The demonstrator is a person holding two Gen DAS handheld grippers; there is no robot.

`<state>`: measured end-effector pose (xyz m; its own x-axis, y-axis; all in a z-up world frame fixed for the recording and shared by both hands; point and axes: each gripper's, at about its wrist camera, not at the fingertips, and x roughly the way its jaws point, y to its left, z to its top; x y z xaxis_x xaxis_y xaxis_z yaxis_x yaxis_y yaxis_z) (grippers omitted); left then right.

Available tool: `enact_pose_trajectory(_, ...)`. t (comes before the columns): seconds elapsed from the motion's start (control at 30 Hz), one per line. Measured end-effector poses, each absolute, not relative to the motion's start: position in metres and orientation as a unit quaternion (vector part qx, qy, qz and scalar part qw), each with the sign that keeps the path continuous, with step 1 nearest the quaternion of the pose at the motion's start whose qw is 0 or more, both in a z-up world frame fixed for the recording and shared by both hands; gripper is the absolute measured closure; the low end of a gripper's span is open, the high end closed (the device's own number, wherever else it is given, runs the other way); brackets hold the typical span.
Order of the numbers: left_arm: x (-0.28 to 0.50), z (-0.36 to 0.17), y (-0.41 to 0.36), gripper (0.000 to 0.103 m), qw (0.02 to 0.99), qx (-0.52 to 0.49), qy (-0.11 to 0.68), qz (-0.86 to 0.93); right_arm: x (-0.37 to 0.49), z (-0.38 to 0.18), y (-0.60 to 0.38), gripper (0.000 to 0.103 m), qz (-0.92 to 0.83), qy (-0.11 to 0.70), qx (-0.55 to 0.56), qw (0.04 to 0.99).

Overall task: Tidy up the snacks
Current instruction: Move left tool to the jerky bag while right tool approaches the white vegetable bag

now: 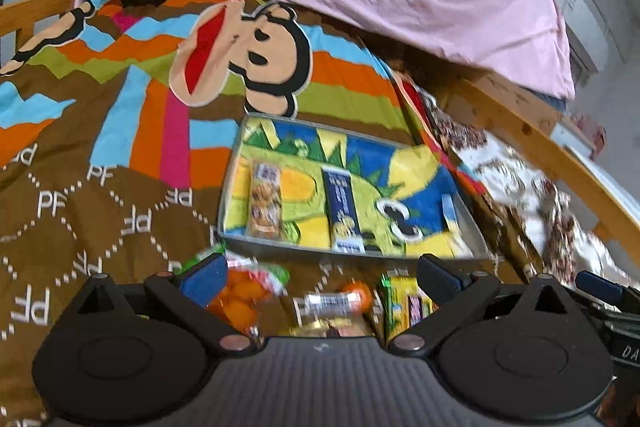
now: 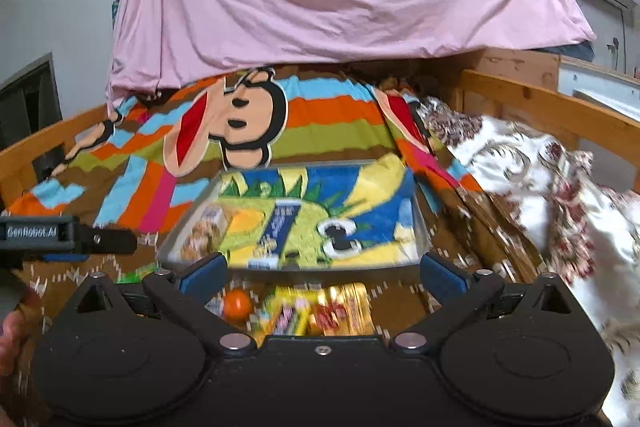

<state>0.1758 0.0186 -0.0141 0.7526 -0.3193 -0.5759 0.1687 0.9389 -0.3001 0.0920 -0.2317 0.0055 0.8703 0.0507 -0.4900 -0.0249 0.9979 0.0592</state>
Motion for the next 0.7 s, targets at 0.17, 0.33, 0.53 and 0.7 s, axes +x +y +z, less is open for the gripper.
enact_pose_trajectory(0.17, 0.162, -0.022, 0.011, 0.001, 0.922, -0.097, 0.35, -0.136, 0.066, -0.007, -0.235, 0.001, 0.001, 0.292, 0.03, 0.956)
enact_pose_trajectory(0.33, 0.152, -0.029, 0.004, 0.001, 0.914, -0.077, 0.373, -0.139, 0.049, -0.027, -0.229, 0.001, -0.017, 0.347, 0.027, 0.937)
enact_pose_trajectory(0.53, 0.148, -0.037, -0.003, 0.001, 0.901, -0.055, 0.404, -0.15, 0.043, -0.045, -0.22, 0.001, -0.033, 0.391, 0.027, 0.919)
enact_pose_trajectory(0.7, 0.152, -0.047, -0.015, 0.001, 0.892, -0.025, 0.426, -0.15, 0.046, -0.06, -0.211, 0.001, -0.038, 0.419, 0.024, 0.907)
